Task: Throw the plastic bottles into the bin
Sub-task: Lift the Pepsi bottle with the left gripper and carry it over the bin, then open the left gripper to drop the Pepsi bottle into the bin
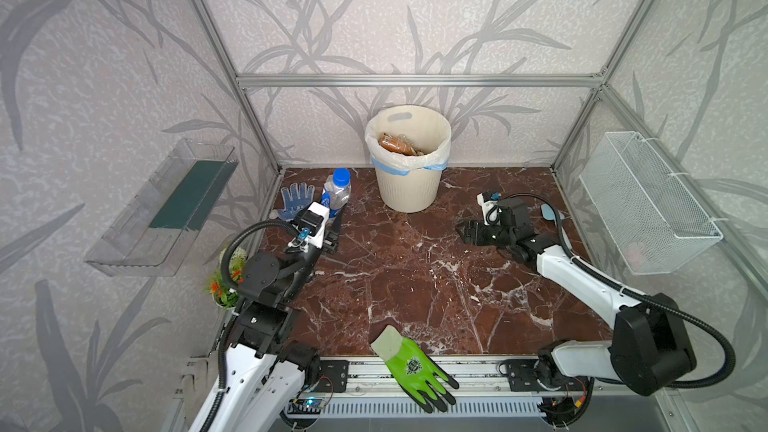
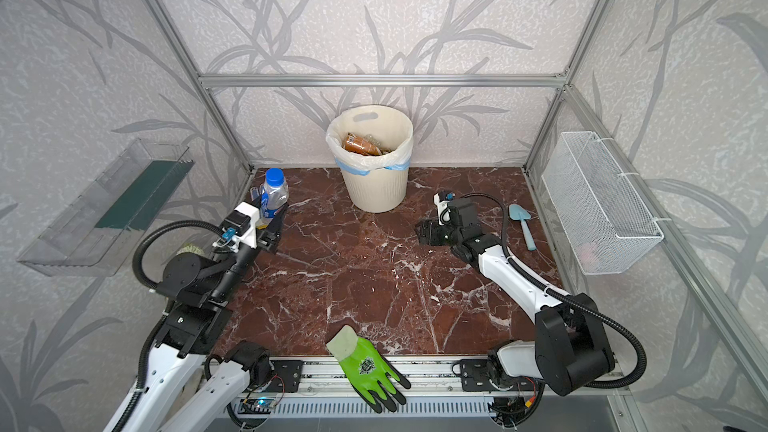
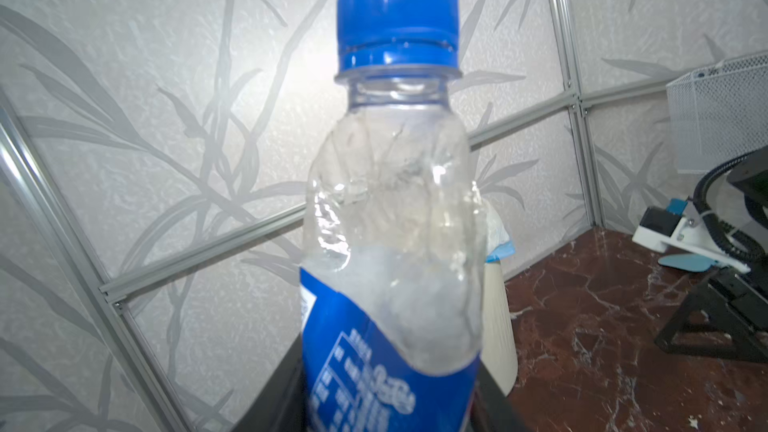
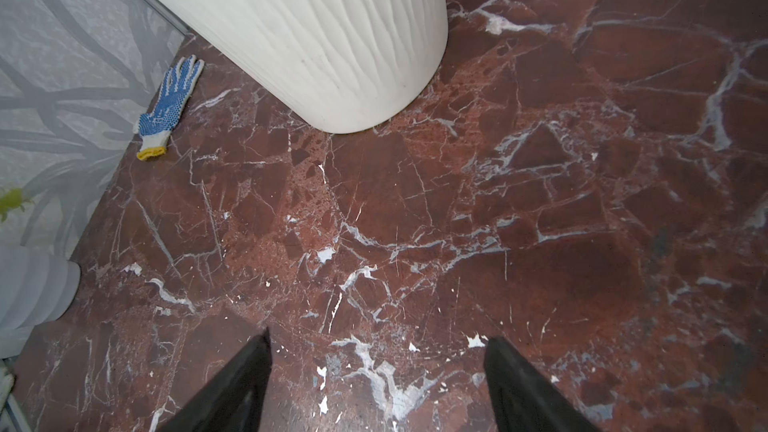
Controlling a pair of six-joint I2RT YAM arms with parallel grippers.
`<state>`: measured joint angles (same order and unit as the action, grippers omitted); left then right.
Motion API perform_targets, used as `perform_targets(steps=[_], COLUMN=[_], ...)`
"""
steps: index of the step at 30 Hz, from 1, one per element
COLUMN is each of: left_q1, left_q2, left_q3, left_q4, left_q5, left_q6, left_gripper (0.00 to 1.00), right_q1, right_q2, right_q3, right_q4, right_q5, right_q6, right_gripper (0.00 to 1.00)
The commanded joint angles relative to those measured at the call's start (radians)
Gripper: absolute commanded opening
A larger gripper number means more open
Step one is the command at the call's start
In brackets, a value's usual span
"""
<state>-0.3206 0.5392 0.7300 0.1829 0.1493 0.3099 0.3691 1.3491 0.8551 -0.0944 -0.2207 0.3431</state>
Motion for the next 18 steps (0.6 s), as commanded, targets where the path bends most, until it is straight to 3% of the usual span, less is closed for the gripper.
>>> perform_targets(steps=[1,6,9,13,15,18], left_q1=[-0.003,-0.003,-0.003,-0.003,0.001,0.005], left_q2=[-0.036,-0.009,0.112,0.456,0.670,0.991], left_q3=[-0.002,0.046,0.139,0.454,0.671,1.025], left_q4=[0.104,0.196,0.252,0.205,0.095,-0.148], left_q5=[-0.004,0.056,0.094,0.076,0.035,0.000], left_q6=[-0.014,-0.017,-0.035,-0.093,-0.135,-0.209], left_gripper=[0.45,0.45,0.44,0.43,0.44,0.53], right_q1=[0.027,0.053,0.062,0.075,0.079,0.081], right_q2=[-0.024,-0.047,-0.050,-0.044,-0.043,-0.046], right_q3=[0.036,0.033,0.026,0.011,-0.001,-0.018], right_q4=[-0.055,-0.067,-0.054,-0.020,0.001,0.022], right_q5=[0.058,0.092,0.101,0.101,0.096,0.093], right_q6=[-0.009,-0.006,0.003,0.019,0.027,0.037], right_gripper=[0.81,0.81,0.81,0.81,0.81,0.81])
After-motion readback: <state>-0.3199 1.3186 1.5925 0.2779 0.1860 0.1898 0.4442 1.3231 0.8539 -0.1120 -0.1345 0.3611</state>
